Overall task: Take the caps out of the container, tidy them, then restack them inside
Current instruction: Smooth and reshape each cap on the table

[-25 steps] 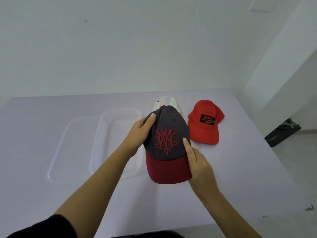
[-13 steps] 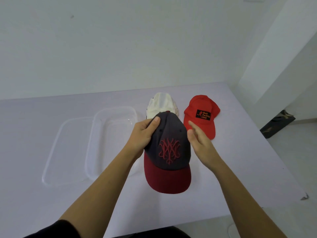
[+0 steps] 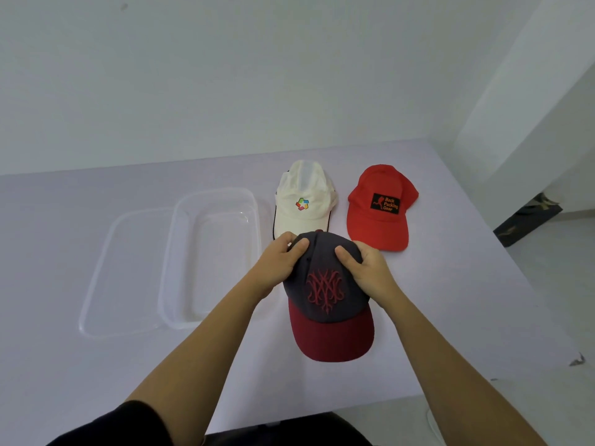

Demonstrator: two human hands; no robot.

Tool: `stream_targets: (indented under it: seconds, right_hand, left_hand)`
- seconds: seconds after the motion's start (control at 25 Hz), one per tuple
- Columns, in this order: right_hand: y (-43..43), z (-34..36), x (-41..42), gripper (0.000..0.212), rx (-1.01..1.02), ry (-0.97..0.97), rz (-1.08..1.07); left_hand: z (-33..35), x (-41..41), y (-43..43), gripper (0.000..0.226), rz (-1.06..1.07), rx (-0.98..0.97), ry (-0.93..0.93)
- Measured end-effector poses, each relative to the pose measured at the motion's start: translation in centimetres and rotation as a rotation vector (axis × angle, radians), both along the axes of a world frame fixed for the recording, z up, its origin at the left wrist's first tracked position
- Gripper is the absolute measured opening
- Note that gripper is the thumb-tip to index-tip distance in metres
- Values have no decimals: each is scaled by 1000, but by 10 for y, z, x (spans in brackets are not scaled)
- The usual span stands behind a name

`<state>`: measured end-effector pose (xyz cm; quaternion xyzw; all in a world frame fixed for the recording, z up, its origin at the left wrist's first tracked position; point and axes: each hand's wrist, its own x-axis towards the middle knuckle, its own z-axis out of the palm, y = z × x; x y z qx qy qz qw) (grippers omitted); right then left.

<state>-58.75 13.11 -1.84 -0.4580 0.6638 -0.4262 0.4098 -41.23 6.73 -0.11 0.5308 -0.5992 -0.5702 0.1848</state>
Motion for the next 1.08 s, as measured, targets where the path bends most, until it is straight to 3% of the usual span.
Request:
stream_targets:
  seconds: [0.16,0.48,0.68,0.8,0.96,1.08]
  right_hand:
    - [-14,-36,-8,29,122,175,28]
    - [-21,-69,-12,37,247,78,-27]
    - [4,-66,-21,71,290,39,63]
    - [26,-68,-19,87,262,-11,262]
    - [27,-84,-4,113,285,153,234]
    - [22,-77,-4,113,298,183,229]
  left_hand:
    - [-33,-7,-8,30,24,-16,-132]
    - [-60,-18,-15,35,5,-120,-306]
    - [-55,-13,14,67,-2,-298,-370]
    - [-64,-9,45,85,-93,-220,-361]
    - [-75,-11,43,86,-120,-177,-391]
    - [-71,-10,37,87,-143,-166,-439]
